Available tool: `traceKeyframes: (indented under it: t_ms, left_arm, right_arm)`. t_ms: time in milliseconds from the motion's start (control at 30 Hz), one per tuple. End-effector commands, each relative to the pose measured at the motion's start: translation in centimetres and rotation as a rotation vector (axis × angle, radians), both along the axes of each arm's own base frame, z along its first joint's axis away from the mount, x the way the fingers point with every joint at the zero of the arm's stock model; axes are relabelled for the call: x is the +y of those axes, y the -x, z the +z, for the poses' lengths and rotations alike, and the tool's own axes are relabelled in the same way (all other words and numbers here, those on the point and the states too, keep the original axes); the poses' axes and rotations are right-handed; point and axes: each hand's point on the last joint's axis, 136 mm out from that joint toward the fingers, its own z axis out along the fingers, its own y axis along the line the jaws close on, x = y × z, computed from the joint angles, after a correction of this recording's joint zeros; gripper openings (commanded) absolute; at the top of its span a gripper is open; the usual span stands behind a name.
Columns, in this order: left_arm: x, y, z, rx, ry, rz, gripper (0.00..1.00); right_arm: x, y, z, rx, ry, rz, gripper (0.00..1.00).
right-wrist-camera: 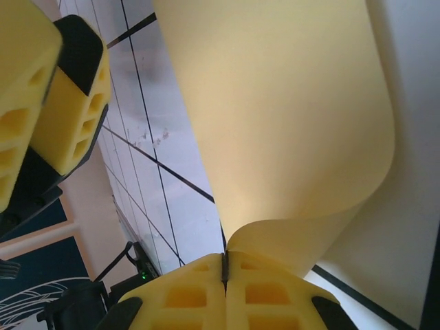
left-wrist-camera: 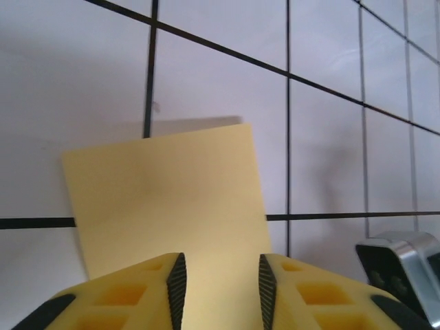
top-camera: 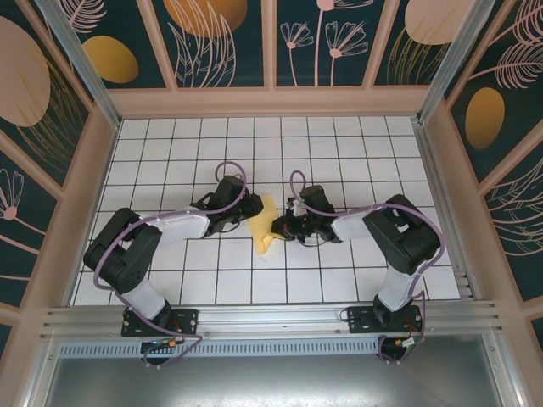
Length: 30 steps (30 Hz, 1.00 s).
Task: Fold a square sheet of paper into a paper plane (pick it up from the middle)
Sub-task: Third fold the triangle at the center of the table.
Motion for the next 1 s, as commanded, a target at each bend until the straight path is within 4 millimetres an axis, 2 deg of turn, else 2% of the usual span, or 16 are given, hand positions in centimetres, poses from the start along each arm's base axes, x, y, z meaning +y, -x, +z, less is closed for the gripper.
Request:
traceKeyframes:
  t_ms: [0, 100, 300, 967]
  left_arm:
    - [1.5, 0.3, -2.4, 0.052, -0.124, 0.025, 0.29]
    - [1.9, 0.3, -4.1, 0.086, -0.163, 0.035, 0.21]
    - [1.9, 0.8, -5.7, 0.134, -0.183, 0.03, 0.13]
    - [1.6, 1.4, -6.5, 0.158, -0.168, 0.003, 0.08]
  right_arm:
    - [1.0, -1.1, 1.0, -0.043, -0.034, -0.008, 0.01]
    - [1.2, -1.3, 1.1, -0.052, -0.041, -0.002, 0.02]
    - [1.6, -1.5, 0.9, -0.051, -0.048, 0.009, 0.02]
    - [2.7, -2.3, 0.2, -0.052, -0.049, 0.032, 0.02]
